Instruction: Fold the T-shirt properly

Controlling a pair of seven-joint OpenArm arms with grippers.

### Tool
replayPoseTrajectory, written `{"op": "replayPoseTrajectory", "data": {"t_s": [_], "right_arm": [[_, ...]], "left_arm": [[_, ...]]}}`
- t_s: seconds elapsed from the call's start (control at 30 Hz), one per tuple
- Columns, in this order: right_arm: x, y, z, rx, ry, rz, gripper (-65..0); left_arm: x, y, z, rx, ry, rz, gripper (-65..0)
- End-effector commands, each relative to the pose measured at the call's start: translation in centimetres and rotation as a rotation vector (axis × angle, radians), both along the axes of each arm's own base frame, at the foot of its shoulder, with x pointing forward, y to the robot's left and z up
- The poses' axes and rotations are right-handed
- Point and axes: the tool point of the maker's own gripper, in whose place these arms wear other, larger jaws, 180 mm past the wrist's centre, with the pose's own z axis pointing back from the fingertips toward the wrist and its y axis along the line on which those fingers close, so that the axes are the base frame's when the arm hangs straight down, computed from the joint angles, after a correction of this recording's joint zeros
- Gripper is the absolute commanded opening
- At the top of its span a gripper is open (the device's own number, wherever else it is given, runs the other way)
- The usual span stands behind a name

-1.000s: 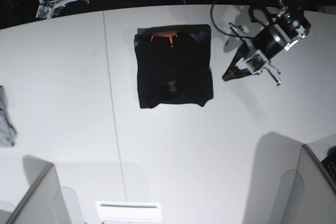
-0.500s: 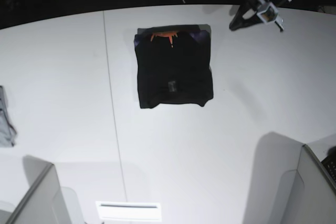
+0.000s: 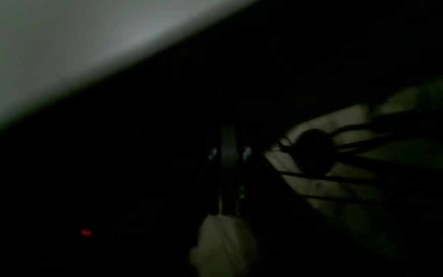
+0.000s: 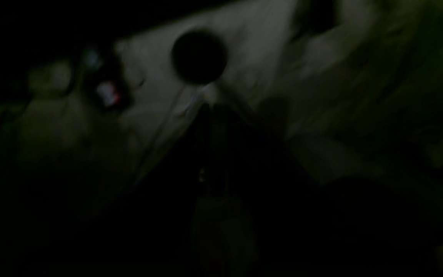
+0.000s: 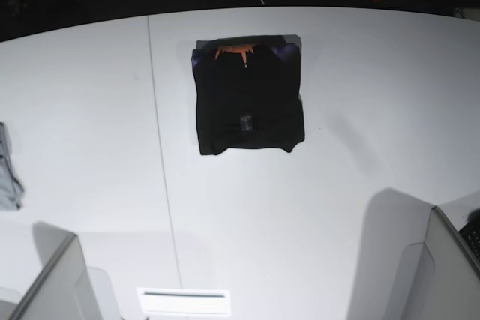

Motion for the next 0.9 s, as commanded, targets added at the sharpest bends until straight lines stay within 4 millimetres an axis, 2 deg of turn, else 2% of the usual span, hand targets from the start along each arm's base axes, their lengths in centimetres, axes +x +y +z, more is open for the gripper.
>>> {"op": "replayPoseTrajectory", "data": {"t_s": [0.0,0.13,0.23,0.3,0.37,0.47,0.6,0.67,0.77,0.87], "right_arm": [[-0.6,0.5,-0.1,0.007,0.017,0.028,-65.0],[-1.1,4.2,-2.7,0.108,0.064,0.132,-65.0],[-1.9,5.4,-5.0,0.135,0.113,0.204,-65.0],[-2.7,6.1,-6.6,0.145,0.155,0.252,-65.0],[-3.4,6.2,-8.2,0.138,0.198,0.297,-65.0],[-3.6,5.1,-11.2,0.095,0.258,0.362,-65.0],[-4.2,4.5,-15.1,0.033,0.359,0.437,-65.0],[-4.4,4.4,-17.0,0.001,0.358,0.462,-65.0],[-4.3,4.3,-19.2,-0.033,0.287,0.521,-65.0],[-2.3,5.1,-20.6,-0.040,0.133,0.619,-65.0]], "left_arm": [[-0.9,-0.3,0.1,-0.026,0.017,0.004,-65.0],[-3.5,-1.1,-1.7,-0.038,0.104,0.033,-65.0],[-4.3,-1.4,-3.7,-0.045,0.151,0.084,-65.0],[-4.6,-0.9,-5.5,-0.036,0.189,0.125,-65.0],[-5.1,-0.8,-7.5,-0.033,0.237,0.177,-65.0],[-5.4,-0.1,-11.0,-0.021,0.317,0.266,-65.0],[-6.5,1.2,-15.6,0.008,0.489,0.382,-65.0],[-7.0,1.6,-17.0,0.033,0.575,0.412,-65.0],[-6.9,3.0,-18.2,0.152,0.602,0.368,-65.0],[-6.1,3.6,-18.7,0.246,0.568,0.245,-65.0]]}}
